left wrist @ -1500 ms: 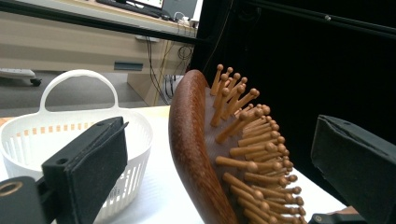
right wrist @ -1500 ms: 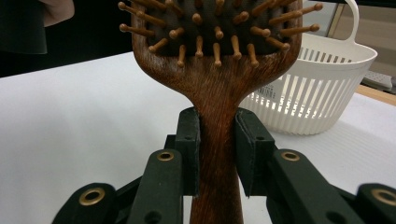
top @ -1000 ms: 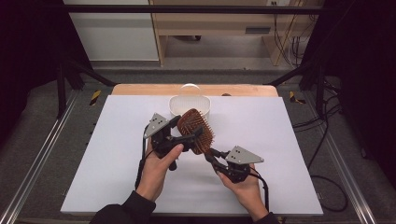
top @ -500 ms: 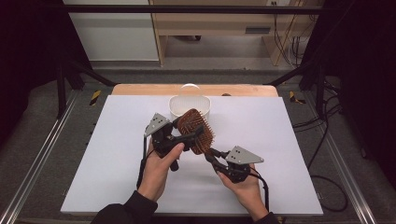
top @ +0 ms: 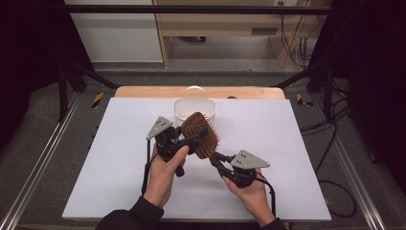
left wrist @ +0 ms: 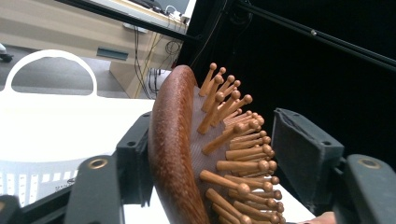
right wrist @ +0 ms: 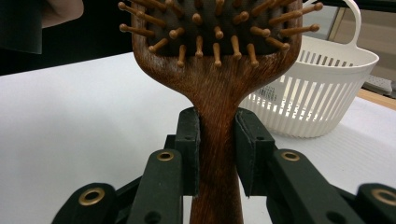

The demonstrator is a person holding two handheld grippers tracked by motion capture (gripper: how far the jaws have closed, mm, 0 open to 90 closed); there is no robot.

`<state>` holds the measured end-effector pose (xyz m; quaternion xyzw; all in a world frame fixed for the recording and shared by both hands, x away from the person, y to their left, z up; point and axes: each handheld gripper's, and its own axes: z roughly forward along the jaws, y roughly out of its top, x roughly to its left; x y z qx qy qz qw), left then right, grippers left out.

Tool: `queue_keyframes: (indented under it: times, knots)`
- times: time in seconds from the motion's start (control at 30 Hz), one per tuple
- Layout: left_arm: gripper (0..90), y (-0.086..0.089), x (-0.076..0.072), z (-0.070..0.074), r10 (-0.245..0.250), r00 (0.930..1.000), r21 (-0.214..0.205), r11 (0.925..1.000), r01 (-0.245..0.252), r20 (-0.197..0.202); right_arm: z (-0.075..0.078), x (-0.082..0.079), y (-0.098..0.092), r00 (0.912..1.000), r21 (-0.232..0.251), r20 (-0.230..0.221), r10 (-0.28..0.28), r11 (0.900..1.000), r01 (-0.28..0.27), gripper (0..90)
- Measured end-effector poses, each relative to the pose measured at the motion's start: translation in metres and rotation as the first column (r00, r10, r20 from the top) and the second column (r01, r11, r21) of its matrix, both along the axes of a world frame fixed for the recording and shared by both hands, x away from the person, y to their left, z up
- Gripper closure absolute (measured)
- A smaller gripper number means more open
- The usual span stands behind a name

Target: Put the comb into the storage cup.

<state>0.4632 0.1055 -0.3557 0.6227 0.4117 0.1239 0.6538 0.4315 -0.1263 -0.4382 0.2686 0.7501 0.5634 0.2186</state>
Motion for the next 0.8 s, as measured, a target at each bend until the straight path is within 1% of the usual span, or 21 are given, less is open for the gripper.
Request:
queue_keyframes:
  times: [0.13, 0.33, 0.5, 0.63, 0.8]
  knots:
    - [39.4, 0.0006, -0.0005, -0.0004, 0.003, 1.0, -0.009, 0.9999, -0.003, -0.005, 0.0002, 0.0, -0.0004, 1.0, 0.005, 0.001, -0.001, 1.0, 0.001, 72.9]
    - [43.1, 0.0036, 0.0018, -0.0027, -0.013, 0.9992, -0.054, 0.9985, 0.011, -0.037, -0.0013, 0.0003, -0.0002, 1.0, 0.003, -0.001, -0.001, 1.0, 0.001, 72.9]
    - [47.0, 0.0065, 0.002, -0.0033, -0.031, 0.9982, -0.089, 0.9957, 0.026, -0.052, -0.0023, 0.0002, 0.0008, 1.0, -0.002, 0.004, -0.004, 1.0, 0.004, 72.9]
    - [49.3, 0.0076, 0.0011, -0.0027, -0.033, 0.9978, -0.098, 0.9948, 0.028, -0.057, -0.0024, -0.0001, 0.0015, 1.0, -0.001, 0.004, -0.001, 1.0, 0.001, 72.8]
    - [50.7, 0.0076, 0.0002, -0.0019, -0.037, 0.9979, -0.108, 0.9936, 0.03, -0.054, -0.0025, -0.0002, 0.002, 1.0, 0.003, 0.006, 0.0, 1.0, 0.0, 72.7]
